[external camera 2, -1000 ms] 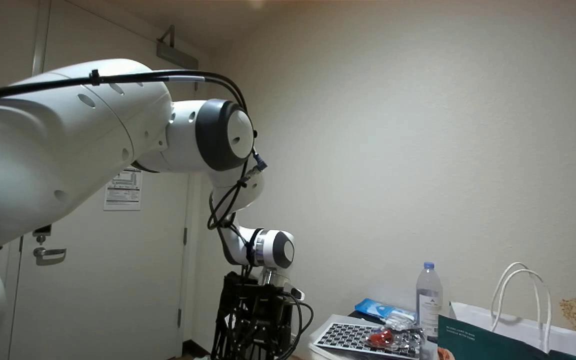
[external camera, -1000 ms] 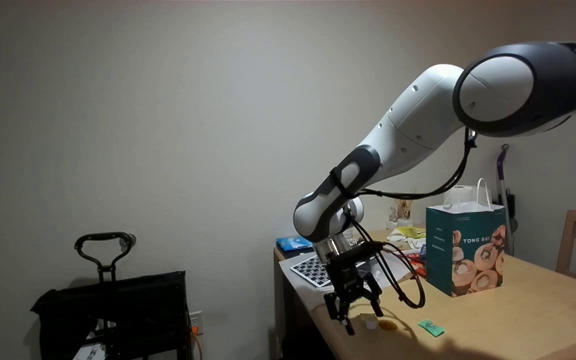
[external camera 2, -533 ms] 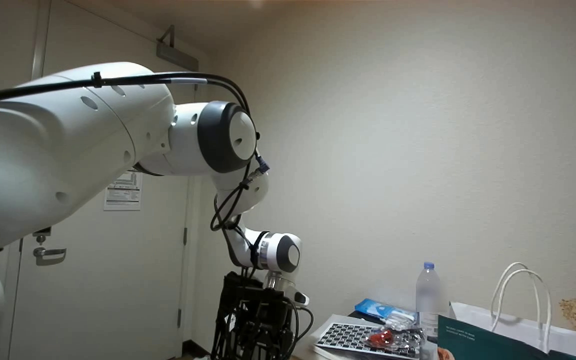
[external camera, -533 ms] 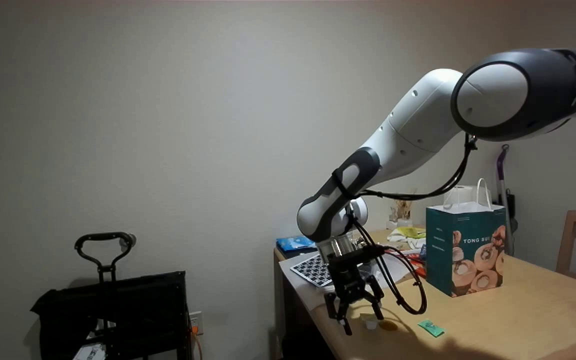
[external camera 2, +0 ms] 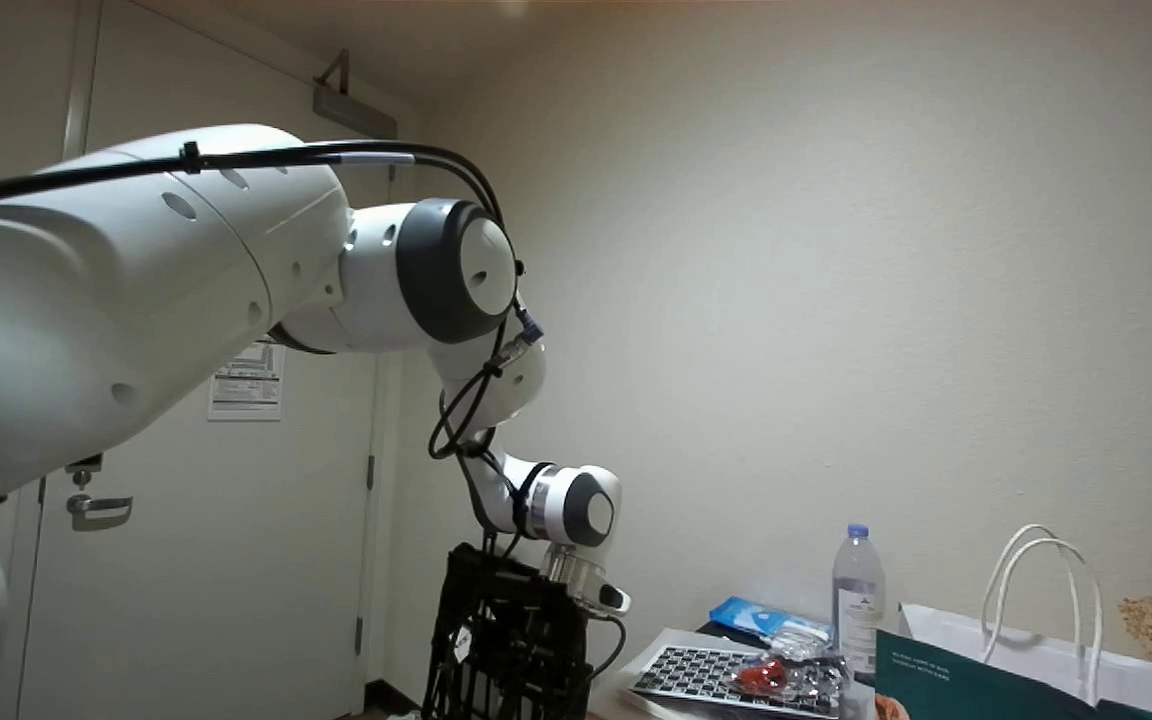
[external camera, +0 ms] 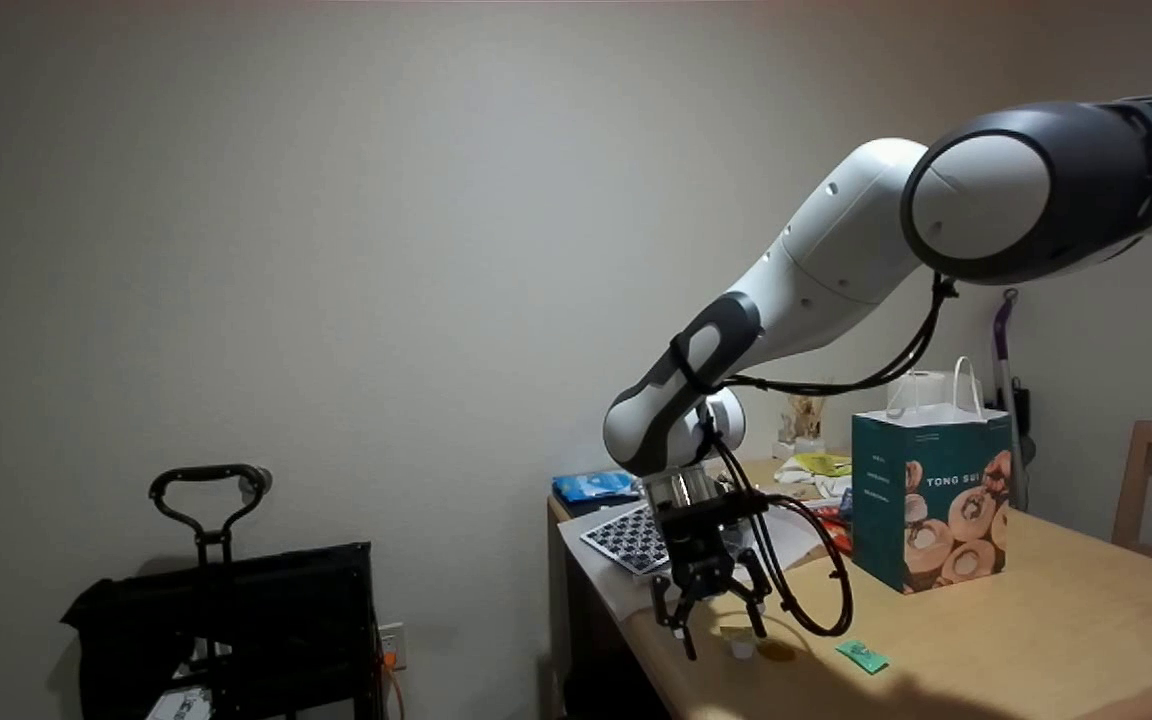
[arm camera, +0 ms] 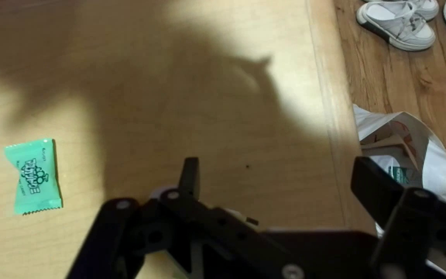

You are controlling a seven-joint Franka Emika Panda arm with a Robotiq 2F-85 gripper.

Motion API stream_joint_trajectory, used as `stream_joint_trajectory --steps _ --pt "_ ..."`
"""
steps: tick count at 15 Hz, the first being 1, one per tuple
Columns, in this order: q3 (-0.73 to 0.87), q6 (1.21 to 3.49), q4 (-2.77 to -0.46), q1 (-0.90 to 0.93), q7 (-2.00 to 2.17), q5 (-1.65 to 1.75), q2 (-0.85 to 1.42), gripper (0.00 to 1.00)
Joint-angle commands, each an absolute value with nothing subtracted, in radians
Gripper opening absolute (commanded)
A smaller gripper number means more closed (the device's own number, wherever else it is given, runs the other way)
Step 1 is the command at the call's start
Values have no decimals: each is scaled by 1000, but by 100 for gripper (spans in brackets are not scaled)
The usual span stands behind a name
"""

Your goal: Pick up the paper from the table and throw it on the floor

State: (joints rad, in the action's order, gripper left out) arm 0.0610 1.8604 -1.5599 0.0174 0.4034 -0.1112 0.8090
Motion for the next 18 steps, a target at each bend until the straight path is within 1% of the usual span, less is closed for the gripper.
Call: stream_joint_trajectory --steps 1,3,4,8,13,14,15,17,18 --pt "69 1860 -1556 22 402 -116 812 100" --pt "69 1860 -1556 24 402 -116 813 100" --pt "88 1878 -1551 39 479 -122 822 100" --pt "115 1909 -1542 20 562 -144 839 100" --pt "125 1897 -1476 8 597 -149 898 100" --pt "124 1894 -1462 7 603 -151 907 75" --pt "123 1894 -1448 8 606 -150 914 73" --pt "123 1891 -1424 12 615 -146 929 60" --pt "125 1890 -1412 14 623 -144 935 53"
